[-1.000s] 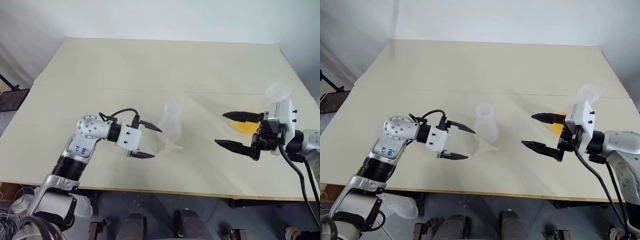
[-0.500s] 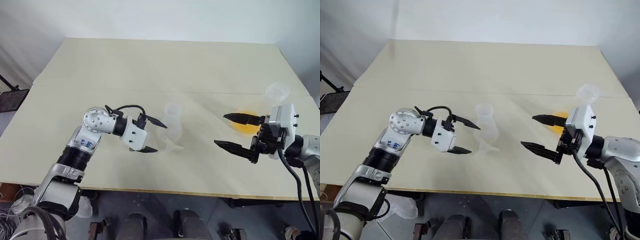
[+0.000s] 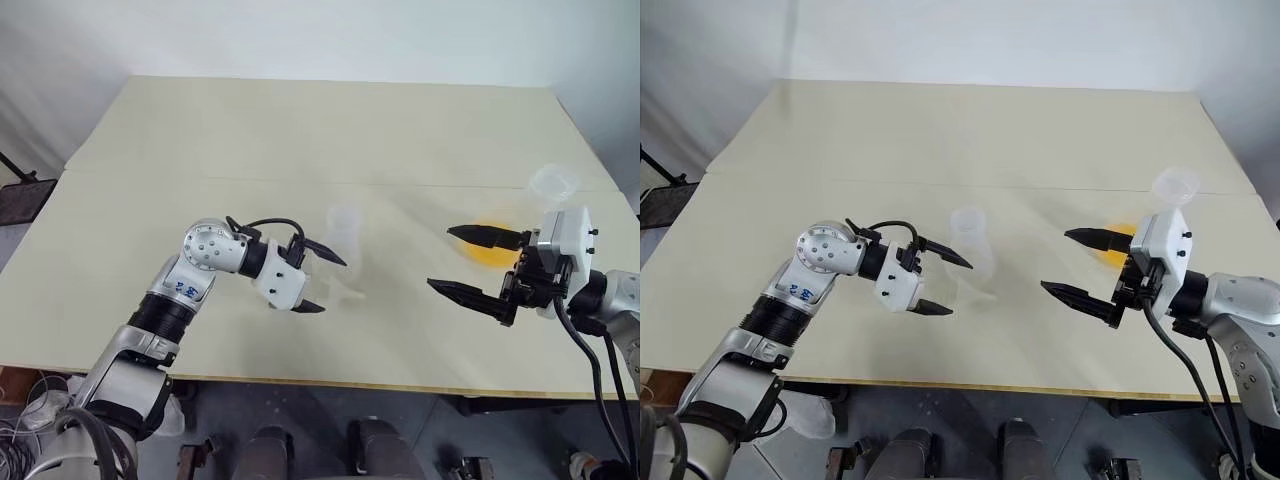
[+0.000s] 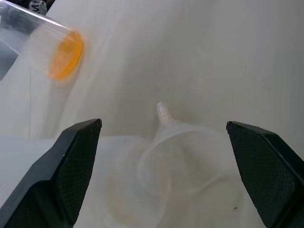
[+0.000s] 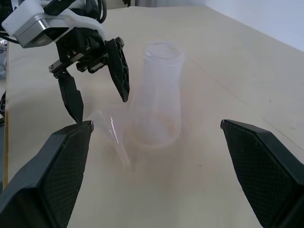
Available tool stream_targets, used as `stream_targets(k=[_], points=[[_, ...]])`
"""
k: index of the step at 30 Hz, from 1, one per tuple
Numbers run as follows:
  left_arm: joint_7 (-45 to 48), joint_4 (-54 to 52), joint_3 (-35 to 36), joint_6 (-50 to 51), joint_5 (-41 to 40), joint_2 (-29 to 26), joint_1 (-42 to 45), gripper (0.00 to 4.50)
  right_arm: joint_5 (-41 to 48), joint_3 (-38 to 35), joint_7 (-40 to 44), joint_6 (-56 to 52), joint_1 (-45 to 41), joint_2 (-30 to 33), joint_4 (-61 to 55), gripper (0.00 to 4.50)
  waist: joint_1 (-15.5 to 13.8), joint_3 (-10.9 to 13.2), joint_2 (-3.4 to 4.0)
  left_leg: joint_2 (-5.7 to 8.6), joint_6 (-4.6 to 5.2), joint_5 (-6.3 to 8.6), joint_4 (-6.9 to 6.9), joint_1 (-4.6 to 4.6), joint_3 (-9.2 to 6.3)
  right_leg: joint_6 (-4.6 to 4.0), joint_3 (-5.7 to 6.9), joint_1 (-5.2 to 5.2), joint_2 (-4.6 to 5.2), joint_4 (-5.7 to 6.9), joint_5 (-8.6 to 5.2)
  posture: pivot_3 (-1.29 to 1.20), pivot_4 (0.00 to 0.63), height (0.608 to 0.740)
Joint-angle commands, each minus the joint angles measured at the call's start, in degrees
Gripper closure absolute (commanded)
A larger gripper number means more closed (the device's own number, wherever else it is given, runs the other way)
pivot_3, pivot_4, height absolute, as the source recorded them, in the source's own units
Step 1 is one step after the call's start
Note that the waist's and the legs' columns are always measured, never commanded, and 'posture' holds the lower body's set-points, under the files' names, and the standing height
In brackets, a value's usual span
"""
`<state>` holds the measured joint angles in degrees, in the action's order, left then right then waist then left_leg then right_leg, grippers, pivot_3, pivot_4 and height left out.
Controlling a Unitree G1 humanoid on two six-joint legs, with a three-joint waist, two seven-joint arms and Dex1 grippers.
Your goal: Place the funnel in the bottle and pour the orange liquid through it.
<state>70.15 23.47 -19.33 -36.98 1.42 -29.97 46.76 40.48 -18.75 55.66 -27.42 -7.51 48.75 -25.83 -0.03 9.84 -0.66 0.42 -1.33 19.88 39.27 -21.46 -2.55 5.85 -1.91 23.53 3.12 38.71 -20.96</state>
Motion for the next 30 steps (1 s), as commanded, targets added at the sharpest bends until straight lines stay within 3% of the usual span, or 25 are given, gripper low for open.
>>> stream_targets(k=[1, 12, 17, 30], points=[[0.3, 0.6, 0.2, -0.9, -0.1, -0.7, 1.7, 0.02, 1.2, -2.9, -0.8, 0.8, 0.8, -0.2, -2.5, 0.0, 0.0, 0.0, 0.0, 0.0, 0.0, 0.0, 0.0, 0.0, 0.0, 0.0, 0.0, 0.0, 0.0, 0.0, 0.0, 0.0, 0.15, 0.74], [-2.4, 3.3, -0.2, -5.0, 2.8, 0.0, 3.5, 0.02, 2.2, -3.4, -1.4, 0.2, 2.0, 0.2, -3.6, 0.0, 0.0, 0.0, 0.0, 0.01, 0.01, 0.0, 0.0, 0.0, 0.0, 0.0, 0.0, -0.01, 0.0, 0.06, 0.0, 0.0, 0.15, 0.74], [-3.7, 4.1, -1.0, -7.0, 3.9, 1.0, 3.5, 0.02, 5.3, -5.6, 2.7, -1.3, 7.1, 2.1, -5.6, 0.0, -0.1, 0.0, 0.0, 0.01, 0.01, 0.0, 0.0, 0.0, 0.0, 0.0, 0.0, -0.01, 0.0, 0.08, 0.0, 0.0, 0.15, 0.74], [-8.3, 11.1, -3.3, -14.2, 8.7, 3.1, 7.0, 0.02, -0.9, -3.7, 8.5, 4.0, 14.7, 2.2, -2.8, 0.0, -0.2, 0.0, -0.02, 0.05, 0.07, 0.01, 0.02, 0.03, 0.11, 0.07, -0.02, -0.05, -0.02, -0.02, 0.04, 0.0, 0.15, 0.74]])
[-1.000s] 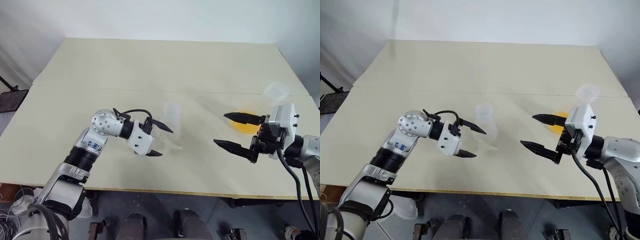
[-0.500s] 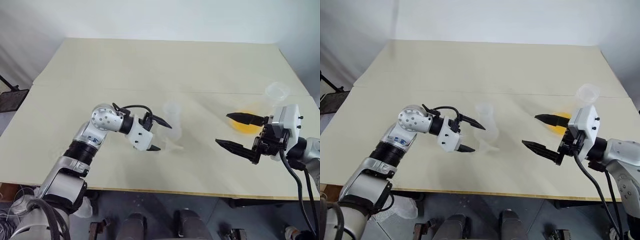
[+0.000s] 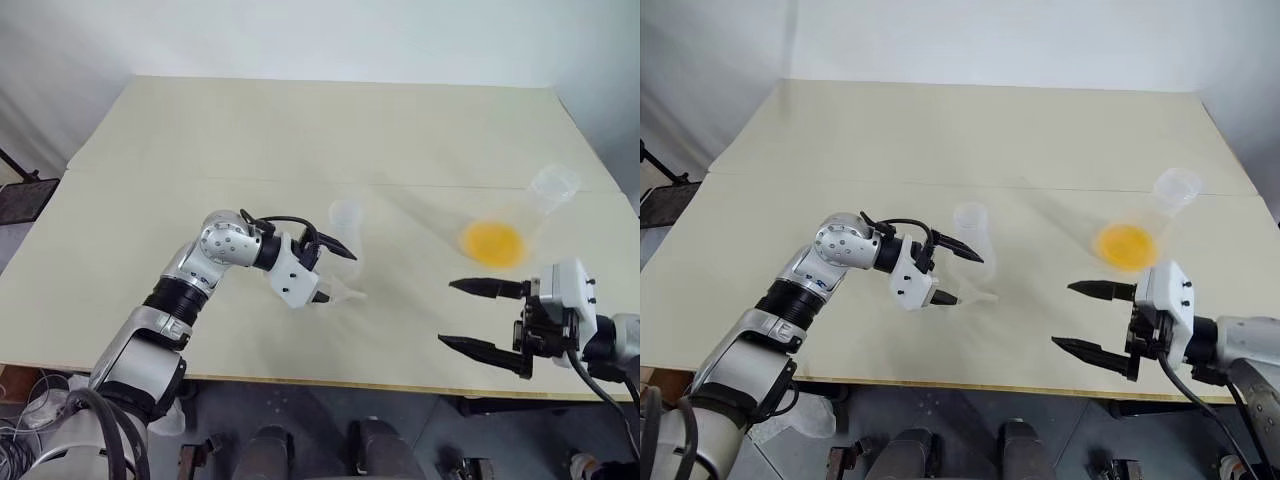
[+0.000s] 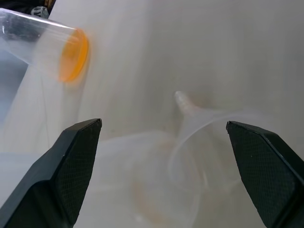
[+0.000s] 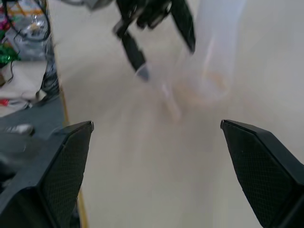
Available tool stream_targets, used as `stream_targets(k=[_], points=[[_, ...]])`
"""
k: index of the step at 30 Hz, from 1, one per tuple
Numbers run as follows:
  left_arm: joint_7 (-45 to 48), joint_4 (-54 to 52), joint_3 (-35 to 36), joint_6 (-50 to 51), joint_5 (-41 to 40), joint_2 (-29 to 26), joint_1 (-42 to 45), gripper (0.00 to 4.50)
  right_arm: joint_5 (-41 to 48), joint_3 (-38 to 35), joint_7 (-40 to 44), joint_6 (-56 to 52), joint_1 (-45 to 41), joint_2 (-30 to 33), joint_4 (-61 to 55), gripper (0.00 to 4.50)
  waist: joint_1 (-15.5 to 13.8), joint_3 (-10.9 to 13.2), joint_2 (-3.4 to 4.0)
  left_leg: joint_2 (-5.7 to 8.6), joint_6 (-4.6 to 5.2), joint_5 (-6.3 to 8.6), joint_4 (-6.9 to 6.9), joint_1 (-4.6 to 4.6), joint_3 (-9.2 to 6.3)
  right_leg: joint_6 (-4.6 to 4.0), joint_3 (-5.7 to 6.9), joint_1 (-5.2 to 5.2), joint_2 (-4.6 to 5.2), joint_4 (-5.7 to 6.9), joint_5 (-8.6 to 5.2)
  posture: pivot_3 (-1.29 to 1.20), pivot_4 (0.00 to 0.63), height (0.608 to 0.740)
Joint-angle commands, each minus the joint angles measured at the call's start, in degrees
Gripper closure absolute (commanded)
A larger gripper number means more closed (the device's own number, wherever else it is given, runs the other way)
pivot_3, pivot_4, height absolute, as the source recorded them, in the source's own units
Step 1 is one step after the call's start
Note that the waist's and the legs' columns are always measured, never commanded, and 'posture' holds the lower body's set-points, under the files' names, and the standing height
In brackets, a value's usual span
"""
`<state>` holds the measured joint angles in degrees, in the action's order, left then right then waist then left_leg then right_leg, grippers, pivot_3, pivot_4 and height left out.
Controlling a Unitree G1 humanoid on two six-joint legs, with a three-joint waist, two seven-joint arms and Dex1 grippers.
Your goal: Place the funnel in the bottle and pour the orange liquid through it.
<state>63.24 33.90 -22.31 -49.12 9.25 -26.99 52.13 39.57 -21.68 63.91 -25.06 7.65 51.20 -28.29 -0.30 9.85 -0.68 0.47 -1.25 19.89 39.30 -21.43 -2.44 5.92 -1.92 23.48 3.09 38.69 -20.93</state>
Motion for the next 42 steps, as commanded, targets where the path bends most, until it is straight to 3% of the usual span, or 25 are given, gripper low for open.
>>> stream_targets(k=[1, 7, 10, 20, 23, 31, 42], points=[[-1.7, 1.3, -0.5, -2.8, 1.4, 0.1, 1.9, 0.02, 0.0, -0.7, 0.0, 1.6, -0.6, -0.4, -0.4, 0.0, 0.1, 0.0, 0.0, 0.0, 0.0, 0.0, 0.0, 0.02, 0.02, 0.0, 0.0, 0.0, 0.0, 0.01, 0.0, 0.0, 0.15, 0.74], [-2.8, 3.2, -1.7, -4.3, 1.7, 1.2, 3.1, 0.02, 0.0, -0.1, -1.5, 1.4, -1.7, -1.1, -0.5, 0.0, -0.1, 0.0, 0.0, -0.01, 0.0, 0.0, 0.0, 0.03, 0.01, 0.0, -0.01, 0.0, 0.01, 0.02, 0.0, 0.0, 0.15, 0.74], [-1.8, 2.1, -1.9, -3.8, 0.6, 1.6, 2.7, 0.58, 0.0, -0.2, -1.9, 1.4, -1.8, -1.1, -0.6, 0.0, -0.3, 0.0, 0.0, -0.01, 0.0, 0.0, 0.01, 0.03, 0.01, 0.0, -0.02, -0.01, 0.01, 0.01, 0.0, 0.0, 0.15, 0.74], [1.3, -4.9, -2.5, 0.0, -3.4, 0.6, -0.9, 3.76, 0.0, 0.3, -2.7, 1.4, -2.8, -1.1, -0.1, 0.0, -0.4, 0.0, 0.0, -0.01, 0.0, 0.0, 0.02, 0.03, 0.02, 0.0, -0.09, 0.0, 0.01, 0.02, 0.0, 0.0, 0.15, 0.74], [2.0, -6.4, -2.3, 1.4, -4.3, 0.4, -1.5, 4.46, -0.1, 0.6, -2.8, 1.4, -3.6, -1.1, 0.4, 0.0, -0.5, 0.0, 0.0, -0.01, 0.0, 0.0, 0.03, 0.03, 0.01, 0.0, -0.09, -0.01, 0.02, 0.02, 0.0, 0.0, 0.15, 0.74], [4.1, -13.8, -0.6, 12.5, -10.9, 1.0, -3.0, 4.46, -0.4, 1.3, -2.2, 1.6, -5.4, -0.9, 1.8, 0.0, -0.7, 0.0, 0.0, -0.01, 0.0, 0.0, 0.04, 0.03, 0.01, 0.0, -0.1, -0.01, 0.02, 0.02, 0.0, 0.0, 0.15, 0.74], [2.9, -32.3, 7.7, 50.3, -28.5, 1.9, -1.9, 4.46, -1.2, 1.6, -0.7, 2.2, -7.4, -0.4, 4.4, 0.0, -0.8, 0.0, 0.0, -0.01, 0.01, 0.0, 0.07, 0.03, 0.0, 0.0, -0.13, -0.01, 0.01, 0.08, 0.0, 0.0, 0.15, 0.74]])
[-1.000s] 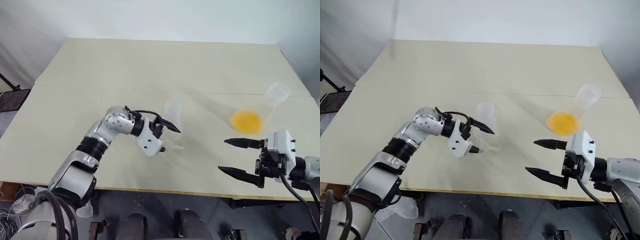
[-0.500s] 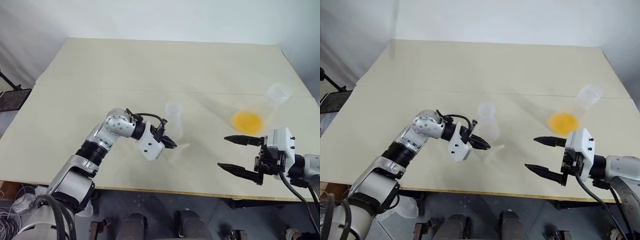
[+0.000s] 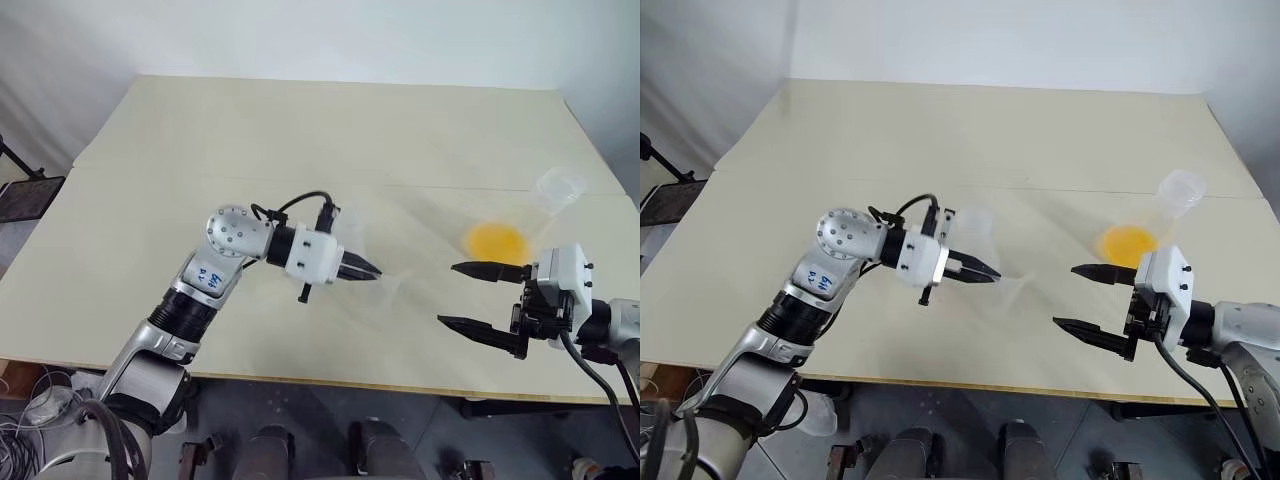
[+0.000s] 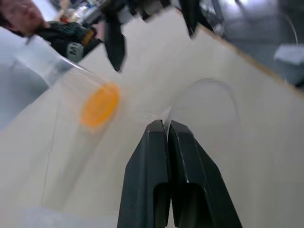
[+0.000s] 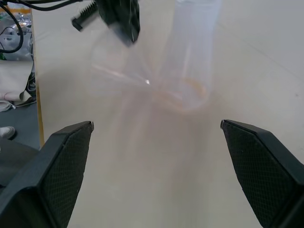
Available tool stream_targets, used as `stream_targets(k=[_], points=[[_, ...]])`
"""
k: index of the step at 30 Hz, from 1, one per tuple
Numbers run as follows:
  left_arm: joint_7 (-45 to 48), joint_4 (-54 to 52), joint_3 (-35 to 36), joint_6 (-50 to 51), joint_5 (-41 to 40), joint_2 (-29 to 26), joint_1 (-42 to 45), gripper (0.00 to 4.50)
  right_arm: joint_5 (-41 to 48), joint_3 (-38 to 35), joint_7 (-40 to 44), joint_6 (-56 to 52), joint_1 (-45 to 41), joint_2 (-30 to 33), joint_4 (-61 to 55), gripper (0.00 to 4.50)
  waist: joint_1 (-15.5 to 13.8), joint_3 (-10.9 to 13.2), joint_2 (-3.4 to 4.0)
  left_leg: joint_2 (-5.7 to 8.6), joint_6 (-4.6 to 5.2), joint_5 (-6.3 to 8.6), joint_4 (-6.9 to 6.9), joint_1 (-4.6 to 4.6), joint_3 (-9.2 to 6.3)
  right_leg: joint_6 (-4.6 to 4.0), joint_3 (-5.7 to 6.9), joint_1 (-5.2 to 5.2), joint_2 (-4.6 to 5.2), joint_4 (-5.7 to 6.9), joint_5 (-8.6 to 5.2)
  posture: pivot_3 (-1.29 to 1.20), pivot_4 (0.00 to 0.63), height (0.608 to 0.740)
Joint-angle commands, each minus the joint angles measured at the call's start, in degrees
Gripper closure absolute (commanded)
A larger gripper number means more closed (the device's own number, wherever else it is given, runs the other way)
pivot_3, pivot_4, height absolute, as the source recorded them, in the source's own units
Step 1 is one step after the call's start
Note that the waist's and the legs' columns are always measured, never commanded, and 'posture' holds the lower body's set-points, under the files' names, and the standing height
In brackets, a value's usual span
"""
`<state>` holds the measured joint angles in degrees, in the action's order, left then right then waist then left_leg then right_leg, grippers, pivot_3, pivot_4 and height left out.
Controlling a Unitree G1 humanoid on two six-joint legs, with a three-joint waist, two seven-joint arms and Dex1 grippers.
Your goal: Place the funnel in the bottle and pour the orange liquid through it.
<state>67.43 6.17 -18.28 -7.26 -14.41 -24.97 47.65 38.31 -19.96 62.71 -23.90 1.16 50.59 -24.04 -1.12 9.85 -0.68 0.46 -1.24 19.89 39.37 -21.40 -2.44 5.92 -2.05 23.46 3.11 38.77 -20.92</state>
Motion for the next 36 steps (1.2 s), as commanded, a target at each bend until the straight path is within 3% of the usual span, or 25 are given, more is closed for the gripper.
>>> stream_targets(k=[1, 6, 10, 19, 23, 27, 36], points=[[-1.6, -5.5, 4.7, 12.2, -6.4, -0.5, 3.5, 4.46, -0.1, -0.1, 0.7, 1.1, -1.1, 0.2, 0.4, 0.0, 0.0, 0.0, 0.0, 0.0, 0.0, 0.0, 0.04, -0.01, 0.0, 0.0, 0.0, 0.0, 0.0, -0.01, 0.0, 0.0, 0.15, 0.74], [-3.5, -7.1, 10.4, 27.7, -13.3, -1.6, 8.2, 4.46, -0.6, 0.3, 0.8, 1.6, -1.8, 0.0, 1.0, 0.0, 0.0, 0.0, -0.01, 0.0, 0.01, 0.0, 0.06, -0.01, -0.01, 0.0, 0.0, -0.01, 0.0, 0.0, 0.0, 0.0, 0.15, 0.74], [-8.1, -0.2, 16.0, 41.7, -16.5, -4.1, 17.6, 4.46, -1.1, 1.1, 0.7, 2.4, -2.6, -0.7, 1.7, 0.0, 0.1, 0.0, -0.06, 0.0, 0.01, 0.01, 0.19, -0.08, -0.06, 0.0, 0.03, 0.0, -0.02, 0.03, 0.0, 0.0, 0.15, 0.74], [-2.9, 16.4, 15.1, 64.3, -16.9, -10.1, 32.8, 4.46, -2.2, 3.0, 0.2, 4.2, -3.2, -2.8, 2.2, 0.0, 0.8, 0.1, -0.14, 0.01, 0.01, 0.01, 0.18, -0.07, -0.11, 0.0, 0.07, 0.02, -0.05, 0.11, 0.0, 0.0, 0.15, 0.74], [2.6, 19.4, 12.6, 66.6, -15.7, -11.3, 34.6, 4.46, -2.6, 3.5, -0.1, 4.6, -3.2, -3.7, 2.0, 0.0, 1.2, 0.1, -0.14, 0.01, 0.01, 0.01, 0.12, -0.09, -0.13, 0.0, 0.09, 0.02, -0.01, 0.13, 0.0, 0.0, 0.15, 0.74], [10.2, 19.2, 4.9, 67.1, -12.4, -14.3, 34.2, 4.46, -3.0, 3.9, -0.7, 5.2, -2.4, -4.9, 1.5, 0.0, 1.3, 0.1, -0.13, 0.01, -0.02, 0.0, 0.13, -0.08, -0.14, 0.0, 0.07, 0.04, 0.0, 0.08, 0.0, 0.0, 0.15, 0.74], [12.6, 28.3, 0.1, 65.2, -5.6, -12.9, 36.8, 4.46, -3.3, 4.1, -1.8, 5.2, -0.4, -6.7, 0.0, 0.0, 1.2, 0.1, -0.13, 0.01, -0.02, 0.0, 0.13, -0.08, -0.12, 0.0, 0.04, 0.06, 0.0, 0.08, 0.0, 0.0, 0.15, 0.74]])
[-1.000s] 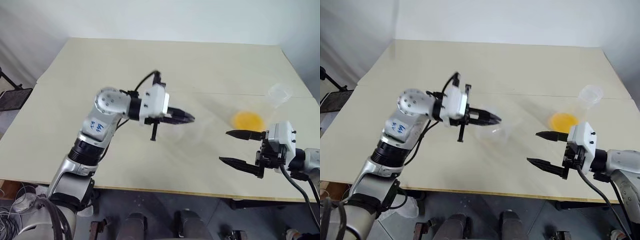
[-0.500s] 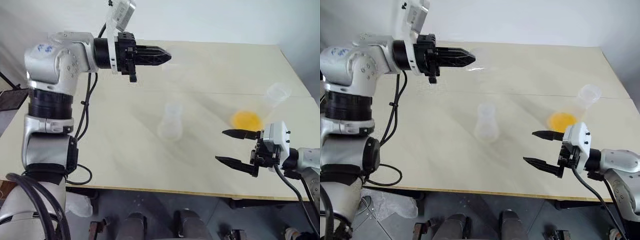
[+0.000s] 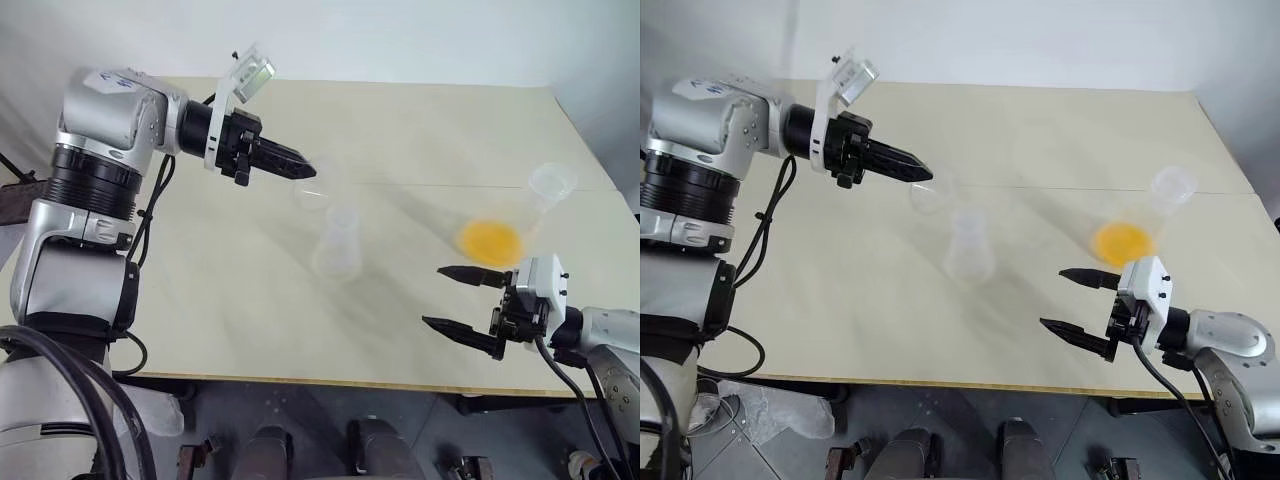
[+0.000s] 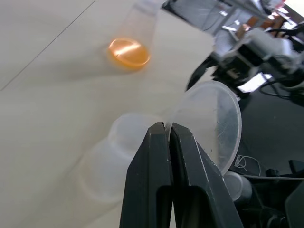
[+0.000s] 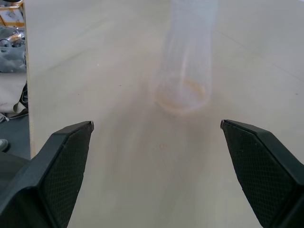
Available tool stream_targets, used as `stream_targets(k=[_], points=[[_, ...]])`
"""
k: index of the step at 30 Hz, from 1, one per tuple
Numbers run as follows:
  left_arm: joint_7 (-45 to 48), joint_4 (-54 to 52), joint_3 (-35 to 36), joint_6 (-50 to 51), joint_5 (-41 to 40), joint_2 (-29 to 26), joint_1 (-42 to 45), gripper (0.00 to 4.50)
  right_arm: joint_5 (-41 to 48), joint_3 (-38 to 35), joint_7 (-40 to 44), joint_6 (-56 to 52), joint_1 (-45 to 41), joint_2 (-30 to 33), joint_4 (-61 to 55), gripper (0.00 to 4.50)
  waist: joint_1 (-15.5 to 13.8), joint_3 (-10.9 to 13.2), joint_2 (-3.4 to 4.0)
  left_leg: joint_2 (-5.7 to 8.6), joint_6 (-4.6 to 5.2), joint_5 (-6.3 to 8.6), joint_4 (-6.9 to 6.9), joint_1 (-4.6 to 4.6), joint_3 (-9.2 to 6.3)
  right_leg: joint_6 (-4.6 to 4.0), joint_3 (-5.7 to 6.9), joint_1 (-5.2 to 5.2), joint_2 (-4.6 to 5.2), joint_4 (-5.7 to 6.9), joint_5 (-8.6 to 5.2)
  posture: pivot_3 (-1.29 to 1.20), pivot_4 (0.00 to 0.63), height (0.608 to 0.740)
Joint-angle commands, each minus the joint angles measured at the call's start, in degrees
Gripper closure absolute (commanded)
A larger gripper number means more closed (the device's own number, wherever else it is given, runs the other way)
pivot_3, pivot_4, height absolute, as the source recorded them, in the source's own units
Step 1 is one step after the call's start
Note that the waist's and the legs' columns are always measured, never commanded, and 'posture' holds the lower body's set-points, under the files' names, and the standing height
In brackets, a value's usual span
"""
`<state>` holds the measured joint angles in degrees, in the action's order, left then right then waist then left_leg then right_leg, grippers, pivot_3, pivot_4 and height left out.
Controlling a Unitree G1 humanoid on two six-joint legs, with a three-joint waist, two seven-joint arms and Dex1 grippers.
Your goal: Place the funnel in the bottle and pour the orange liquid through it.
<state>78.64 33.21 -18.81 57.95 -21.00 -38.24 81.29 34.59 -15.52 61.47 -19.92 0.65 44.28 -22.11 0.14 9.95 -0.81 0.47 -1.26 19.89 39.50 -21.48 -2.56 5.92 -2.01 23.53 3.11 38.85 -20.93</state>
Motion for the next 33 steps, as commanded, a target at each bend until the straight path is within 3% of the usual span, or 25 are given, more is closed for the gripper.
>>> stream_targets(k=[1, 14, 33], points=[[1.8, 1.8, 0.6, 0.7, 1.0, 0.6, 3.6, 4.46, 0.4, -0.3, -0.7, 1.1, 0.2, -0.5, -2.0, 0.0, 0.0, 0.0, -0.01, 0.0, 0.0, 0.0, 0.0, 0.0, -0.01, 0.0, 0.01, 0.01, 0.0, 0.01, 0.0, 0.0, 0.15, 0.74], [4.4, 4.7, 2.6, 5.7, 0.4, 2.4, 6.7, 4.46, 0.7, 0.4, -1.8, 0.9, 0.9, -1.1, -2.8, 0.0, 0.1, 0.0, -0.02, 0.0, 0.0, 0.0, 0.0, -0.03, 0.0, 0.0, 0.0, 0.05, 0.02, 0.04, 0.0, 0.0, 0.15, 0.74], [4.1, 6.3, -1.2, 4.8, 4.6, 5.0, 5.4, 4.46, 0.9, 0.4, -2.8, 0.5, 1.9, -1.0, -3.8, 0.0, 0.0, 0.0, -0.02, 0.0, 0.0, 0.0, 0.0, -0.04, 0.0, 0.0, 0.0, 0.04, 0.03, 0.04, 0.0, 0.0, 0.15, 0.74]])
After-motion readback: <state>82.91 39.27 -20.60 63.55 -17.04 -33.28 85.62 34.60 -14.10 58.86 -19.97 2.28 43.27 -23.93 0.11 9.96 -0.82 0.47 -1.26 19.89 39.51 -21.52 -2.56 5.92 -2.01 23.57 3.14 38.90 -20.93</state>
